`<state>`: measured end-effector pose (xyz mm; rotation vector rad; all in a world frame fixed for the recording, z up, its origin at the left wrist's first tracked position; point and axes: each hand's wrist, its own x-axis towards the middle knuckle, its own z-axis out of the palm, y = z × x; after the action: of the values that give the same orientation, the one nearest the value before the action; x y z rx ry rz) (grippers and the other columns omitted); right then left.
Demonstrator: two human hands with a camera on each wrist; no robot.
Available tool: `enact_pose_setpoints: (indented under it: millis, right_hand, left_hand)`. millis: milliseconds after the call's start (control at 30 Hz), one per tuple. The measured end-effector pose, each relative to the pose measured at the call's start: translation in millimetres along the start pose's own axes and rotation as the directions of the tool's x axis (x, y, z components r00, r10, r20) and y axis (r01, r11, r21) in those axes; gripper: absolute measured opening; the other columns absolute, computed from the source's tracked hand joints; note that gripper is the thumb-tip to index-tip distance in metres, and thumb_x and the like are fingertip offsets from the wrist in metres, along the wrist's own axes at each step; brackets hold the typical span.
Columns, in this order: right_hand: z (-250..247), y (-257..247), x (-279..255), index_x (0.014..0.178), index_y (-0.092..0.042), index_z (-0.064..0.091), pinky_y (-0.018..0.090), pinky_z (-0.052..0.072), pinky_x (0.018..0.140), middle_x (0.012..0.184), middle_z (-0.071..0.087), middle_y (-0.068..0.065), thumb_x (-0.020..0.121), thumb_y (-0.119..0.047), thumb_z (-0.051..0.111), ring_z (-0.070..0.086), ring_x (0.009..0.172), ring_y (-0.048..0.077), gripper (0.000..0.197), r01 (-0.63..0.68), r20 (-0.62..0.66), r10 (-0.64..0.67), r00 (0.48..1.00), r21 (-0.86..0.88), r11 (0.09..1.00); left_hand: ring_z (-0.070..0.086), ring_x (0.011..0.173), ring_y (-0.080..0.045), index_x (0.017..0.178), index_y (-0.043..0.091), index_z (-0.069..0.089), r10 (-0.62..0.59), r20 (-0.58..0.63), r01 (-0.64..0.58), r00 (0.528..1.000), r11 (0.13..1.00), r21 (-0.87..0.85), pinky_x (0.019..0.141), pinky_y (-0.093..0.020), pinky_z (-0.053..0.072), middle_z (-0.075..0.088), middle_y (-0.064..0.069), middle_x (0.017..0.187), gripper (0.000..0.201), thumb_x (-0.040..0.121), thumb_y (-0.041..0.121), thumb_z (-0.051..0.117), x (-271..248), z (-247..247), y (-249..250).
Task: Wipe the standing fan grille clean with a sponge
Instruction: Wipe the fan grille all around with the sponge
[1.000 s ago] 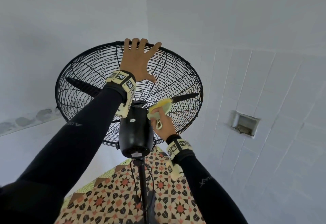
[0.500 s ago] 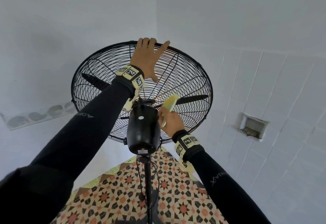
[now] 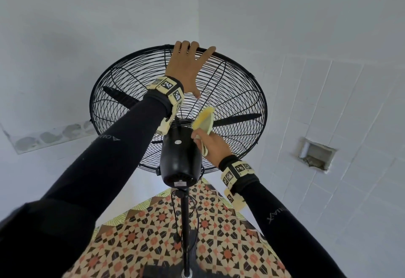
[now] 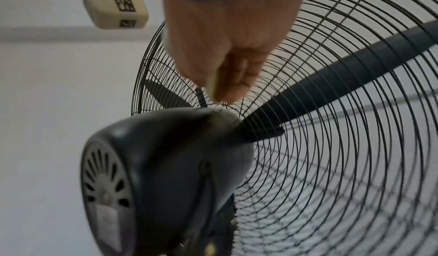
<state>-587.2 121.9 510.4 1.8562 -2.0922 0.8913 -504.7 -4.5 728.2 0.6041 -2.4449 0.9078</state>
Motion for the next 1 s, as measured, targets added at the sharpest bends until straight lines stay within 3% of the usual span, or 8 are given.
enact_pose_setpoints:
  millis: [67, 167, 233, 300, 433, 667, 833, 1000]
  right_hand:
    - [-2, 0, 7, 0.118, -0.026, 0.057, 0.021, 0.041, 0.061, 0.09, 0.054, -0.002, 0.103, -0.026, 0.047, 0.049, 0.07, 0.002, 0.018, 0.099, 0.048, -0.095, 0.994, -0.099, 0.99]
    - [-1, 14, -2, 0.117, -0.023, 0.059, 0.031, 0.045, 0.067, 0.092, 0.057, 0.005, 0.098, -0.041, 0.046, 0.058, 0.079, 0.023, 0.029, -0.042, 0.086, 0.058, 0.995, -0.174, 0.984]
    - [1, 15, -12, 0.12, -0.022, 0.054, 0.031, 0.044, 0.065, 0.092, 0.052, 0.006, 0.1, -0.032, 0.052, 0.062, 0.083, 0.029, 0.023, -0.09, 0.091, 0.112, 0.99, -0.218, 0.972]
    - [0, 7, -14, 0.121, -0.024, 0.053, 0.027, 0.038, 0.065, 0.093, 0.049, 0.004, 0.099, -0.029, 0.052, 0.059, 0.08, 0.028, 0.022, -0.068, 0.088, 0.087, 0.992, -0.207, 0.976]
    - [-11, -3, 4, 0.087, -0.025, 0.06, 0.03, 0.044, 0.059, 0.078, 0.062, 0.006, 0.093, -0.043, 0.057, 0.057, 0.065, 0.018, 0.019, 0.053, 0.043, -0.045, 0.998, -0.186, 0.981]
    - [-6, 1, 0, 0.1, -0.019, 0.056, 0.037, 0.058, 0.063, 0.079, 0.066, 0.008, 0.089, -0.018, 0.062, 0.062, 0.067, 0.025, 0.012, -0.13, -0.043, 0.13, 0.991, 0.005, 0.992]
    - [-21, -4, 6, 0.109, -0.027, 0.052, 0.029, 0.046, 0.052, 0.091, 0.057, 0.01, 0.095, -0.026, 0.058, 0.057, 0.069, 0.027, 0.015, 0.033, -0.047, -0.035, 0.998, -0.049, 0.998]
    - [-15, 6, -3, 0.107, -0.018, 0.055, 0.032, 0.053, 0.062, 0.092, 0.056, 0.011, 0.092, -0.03, 0.062, 0.059, 0.083, 0.03, 0.021, -0.185, -0.069, 0.179, 0.982, -0.101, 0.977]
  left_hand:
    - [0.036, 0.138, -0.042, 0.165, 0.027, 0.004, -0.004, -0.001, 0.004, 1.0, 1.0, 0.004, 0.12, -0.056, 0.022, 0.034, -0.021, 0.152, 0.147, 0.055, 0.078, 0.086, -2, -1, -1]
    - [0.035, 0.139, -0.041, 0.165, 0.027, 0.002, -0.007, 0.009, 0.007, 1.0, 1.0, 0.005, 0.12, -0.055, 0.022, 0.034, -0.02, 0.153, 0.146, 0.056, 0.078, 0.085, -2, 0, -2]
    - [0.034, 0.14, -0.041, 0.165, 0.028, 0.0, -0.01, 0.01, 0.01, 1.0, 1.0, 0.002, 0.122, -0.056, 0.02, 0.033, -0.019, 0.154, 0.147, 0.057, 0.078, 0.085, -1, -1, -1]
    - [0.034, 0.14, -0.041, 0.165, 0.028, -0.001, -0.007, 0.012, 0.007, 1.0, 1.0, -0.001, 0.122, -0.056, 0.02, 0.033, -0.019, 0.154, 0.147, 0.057, 0.078, 0.085, 1, -1, 1]
    - [0.034, 0.14, -0.04, 0.165, 0.029, 0.0, -0.005, 0.008, 0.005, 1.0, 1.0, -0.004, 0.122, -0.056, 0.02, 0.033, -0.019, 0.154, 0.148, 0.055, 0.078, 0.086, 0, -1, 2]
    - [0.034, 0.141, -0.04, 0.165, 0.029, -0.001, -0.02, 0.005, 0.02, 1.0, 1.0, -0.007, 0.122, -0.056, 0.02, 0.033, -0.019, 0.154, 0.148, 0.055, 0.079, 0.085, 0, 2, -1]
    - [0.035, 0.14, -0.041, 0.165, 0.029, 0.002, -0.008, -0.008, 0.008, 1.0, 1.0, -0.006, 0.121, -0.057, 0.021, 0.034, -0.019, 0.153, 0.148, 0.053, 0.078, 0.086, 0, 2, 2]
    - [0.035, 0.14, -0.041, 0.165, 0.028, 0.002, -0.024, 0.0, 0.024, 1.0, 1.0, -0.019, 0.122, -0.057, 0.02, 0.034, -0.019, 0.153, 0.148, 0.054, 0.077, 0.087, -1, 1, 0]
